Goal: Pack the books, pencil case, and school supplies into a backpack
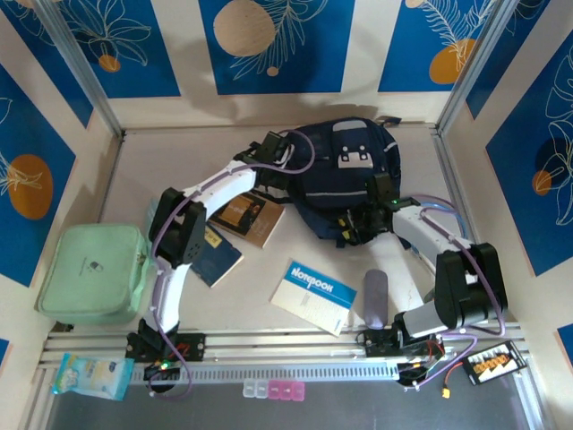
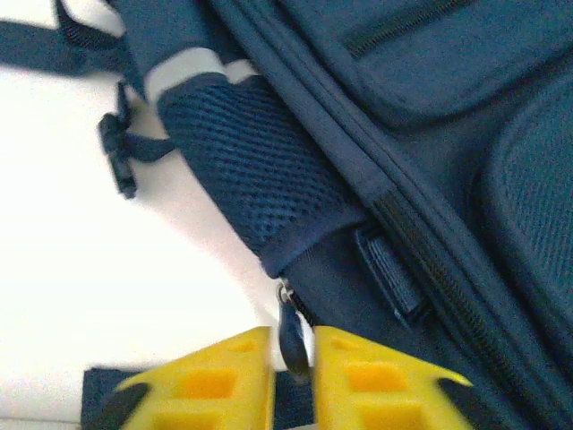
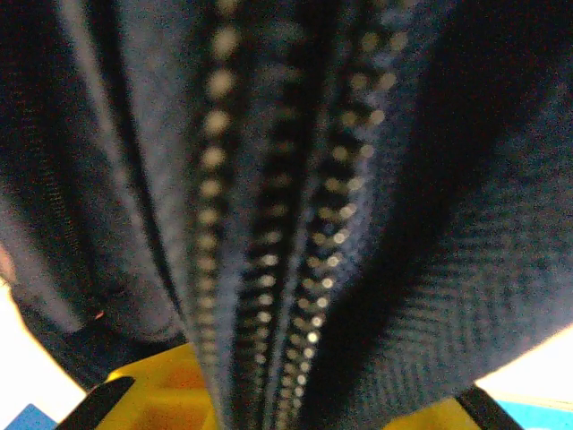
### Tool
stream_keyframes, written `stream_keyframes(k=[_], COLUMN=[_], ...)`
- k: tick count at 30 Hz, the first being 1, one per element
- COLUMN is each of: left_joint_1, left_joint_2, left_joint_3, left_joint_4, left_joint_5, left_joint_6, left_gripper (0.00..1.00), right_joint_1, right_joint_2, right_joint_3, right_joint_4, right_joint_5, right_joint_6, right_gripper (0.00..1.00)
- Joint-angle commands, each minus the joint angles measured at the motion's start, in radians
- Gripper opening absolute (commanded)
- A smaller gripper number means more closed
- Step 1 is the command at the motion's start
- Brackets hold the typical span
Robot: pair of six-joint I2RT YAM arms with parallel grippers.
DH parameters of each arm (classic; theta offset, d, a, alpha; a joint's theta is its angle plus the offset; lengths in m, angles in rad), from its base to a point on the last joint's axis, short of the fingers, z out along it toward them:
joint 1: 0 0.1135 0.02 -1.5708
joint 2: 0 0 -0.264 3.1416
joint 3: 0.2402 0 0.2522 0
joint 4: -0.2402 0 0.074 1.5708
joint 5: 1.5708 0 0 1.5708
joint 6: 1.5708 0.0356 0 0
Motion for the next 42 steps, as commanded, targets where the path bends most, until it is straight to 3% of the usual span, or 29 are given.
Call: stream_keyframes(k=[1,6,10,15,21,28,34,42], left_joint_1=[0.03,0.083,0.137,0.181,0.201,0.236,0.233,0.157], left_joint_2=[-0.062,-0.262,-0.424,-0.592,-0.726,-0.677,-0.626,-0.619], left_joint_3=[-0.03,-0.272,-0.465,-0.618,-0.824,-0.926,-0.978,-1.082], left_joint_4=[-0.028,0.024,0.05,-0.028,-0.04,0.038,0.092,0.187], left_joint_5=[-0.014,0.037,0.061,0.062,0.053,0.107,0.167,0.313], left_joint_6=[-0.072,-0.142,-0.198,-0.297,-0.454,-0.496,-0.494,-0.484], left_gripper=[0.31,0.49,0.61,0.77,0.87,0.88,0.88,0.85], right_joint_1=[0.042,0.064,0.074,0.149,0.289,0.375,0.389,0.364], right_joint_2=[0.053,0.128,0.1,0.069,0.166,0.307,0.348,0.37], right_joint_3=[0.09,0.182,0.196,0.284,0.428,0.541,0.565,0.562], right_joint_4=[0.04,-0.068,-0.136,-0.182,-0.159,-0.123,-0.107,-0.101], right_joint_5=[0.011,0.031,0.096,0.169,0.098,0.029,0.017,0.019], right_joint_6=[0.027,-0.137,-0.307,-0.586,-0.771,-0.762,-0.74,-0.704], right_gripper=[0.31,0.6,0.71,0.72,0.71,0.69,0.69,0.68])
